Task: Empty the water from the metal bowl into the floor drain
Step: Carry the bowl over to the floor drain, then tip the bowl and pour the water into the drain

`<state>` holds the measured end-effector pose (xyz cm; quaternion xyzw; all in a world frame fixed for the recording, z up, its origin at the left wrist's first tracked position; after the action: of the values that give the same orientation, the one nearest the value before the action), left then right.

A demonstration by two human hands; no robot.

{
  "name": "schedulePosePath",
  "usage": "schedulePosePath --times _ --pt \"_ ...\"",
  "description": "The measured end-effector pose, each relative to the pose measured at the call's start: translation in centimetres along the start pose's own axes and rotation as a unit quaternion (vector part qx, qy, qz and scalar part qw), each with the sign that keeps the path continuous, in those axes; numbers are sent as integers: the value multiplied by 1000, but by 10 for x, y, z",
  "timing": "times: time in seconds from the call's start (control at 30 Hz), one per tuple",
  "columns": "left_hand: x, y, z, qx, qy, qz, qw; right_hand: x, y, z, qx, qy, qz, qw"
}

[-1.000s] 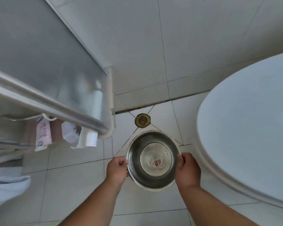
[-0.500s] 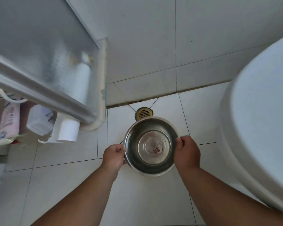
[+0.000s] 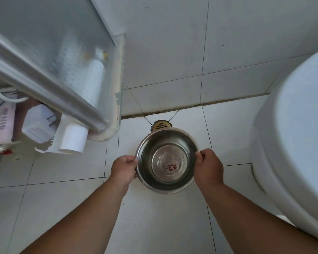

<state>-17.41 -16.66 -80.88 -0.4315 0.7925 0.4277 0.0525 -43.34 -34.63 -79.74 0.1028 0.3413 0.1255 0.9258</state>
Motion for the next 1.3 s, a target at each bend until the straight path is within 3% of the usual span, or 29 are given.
schedulePosePath --times 1.3 --pt "11 -12 -19 -9 36 -8 999 4 -18 11 28 11 20 999"
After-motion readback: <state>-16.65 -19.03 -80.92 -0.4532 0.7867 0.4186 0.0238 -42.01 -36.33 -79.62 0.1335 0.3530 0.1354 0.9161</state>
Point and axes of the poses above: each hand's wrist, its own y-axis away from the middle knuckle, its own x-axis out of the palm, z = x × y, the point moved 6 cm from there along -y, towards the middle knuckle, and after that the axes turned 2 degrees about -x, right-handed, at the moved point
